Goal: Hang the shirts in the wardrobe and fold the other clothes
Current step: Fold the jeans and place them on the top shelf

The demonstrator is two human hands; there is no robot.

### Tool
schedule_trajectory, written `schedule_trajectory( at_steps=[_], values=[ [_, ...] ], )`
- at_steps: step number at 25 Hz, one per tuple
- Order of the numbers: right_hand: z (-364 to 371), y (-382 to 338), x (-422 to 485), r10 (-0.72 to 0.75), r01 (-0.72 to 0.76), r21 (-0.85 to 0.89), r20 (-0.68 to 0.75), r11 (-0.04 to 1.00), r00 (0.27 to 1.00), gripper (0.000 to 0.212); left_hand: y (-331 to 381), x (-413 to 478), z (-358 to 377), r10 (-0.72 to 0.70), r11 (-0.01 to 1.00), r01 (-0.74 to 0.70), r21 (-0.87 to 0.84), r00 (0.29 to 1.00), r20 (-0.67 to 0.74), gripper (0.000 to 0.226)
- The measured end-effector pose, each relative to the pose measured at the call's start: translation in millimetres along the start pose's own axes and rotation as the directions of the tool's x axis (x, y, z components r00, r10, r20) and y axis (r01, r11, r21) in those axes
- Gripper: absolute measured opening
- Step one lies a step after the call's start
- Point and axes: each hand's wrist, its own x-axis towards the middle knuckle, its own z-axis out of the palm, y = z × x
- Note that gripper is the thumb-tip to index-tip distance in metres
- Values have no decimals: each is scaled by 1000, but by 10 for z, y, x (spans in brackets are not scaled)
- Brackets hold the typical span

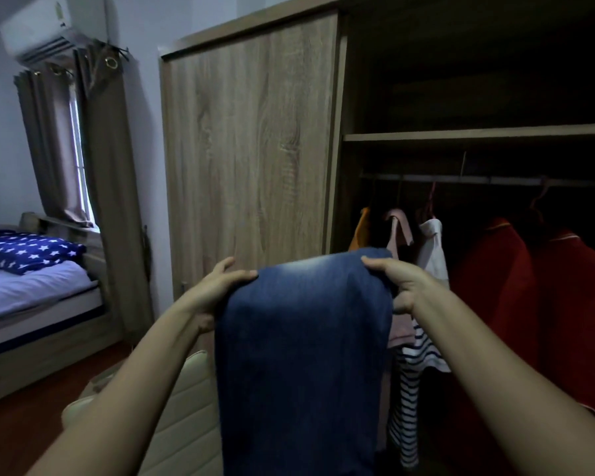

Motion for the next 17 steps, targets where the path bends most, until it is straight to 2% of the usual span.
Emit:
schedule_trajectory(
  at_steps=[1, 2, 4, 5, 6, 7, 8, 10, 12, 14, 17],
  values=[
    [-47, 46, -31, -39, 40, -20, 60, 999, 997, 27, -26, 55, -14, -12, 1000, 11, -9, 1000, -24, 67],
    [-107, 102, -41, -102, 109, -43, 140, 993, 985, 35, 29, 46, -21, 26, 997, -30, -73, 999, -48, 68],
    [-234, 200, -37, -221, 261, -126, 268, 957, 938, 67, 113, 24, -84, 119, 968, -116, -221, 993, -3, 69],
    [-289, 231, -28, -244, 302, -154, 309, 941, 919, 80, 138, -18, -97, 167, 949, -146, -278, 984, 53, 76],
    [-322, 260, -13, -243, 315, -168, 345, 934, 906, 88, 164, -81, -100, 226, 951, -187, -246, 964, 140, 84],
    [-322, 285, -11, -234, 318, -177, 378, 931, 896, 90, 183, -147, -103, 271, 959, -245, -144, 942, 200, 87],
    [-309, 308, -32, -227, 314, -174, 390, 933, 892, 84, 213, -200, -101, 309, 950, -308, -41, 924, 225, 87],
    [-244, 288, -117, -256, 328, -162, 351, 931, 901, 57, 289, -230, -146, 392, 900, -424, 104, 889, 235, 84],
    [-180, 201, -168, -294, 337, -130, 270, 933, 917, 38, 372, -247, -173, 419, 874, -464, 145, 870, 262, 79],
    [-143, 92, -208, -270, 290, -57, 226, 955, 936, 38, 388, -266, -191, 386, 883, -441, 162, 877, 285, 78],
    [-115, 12, -319, -250, 225, 110, 370, 968, 895, 51, 277, -246, -242, 384, 892, -427, 148, 889, 251, 87]
  ],
)
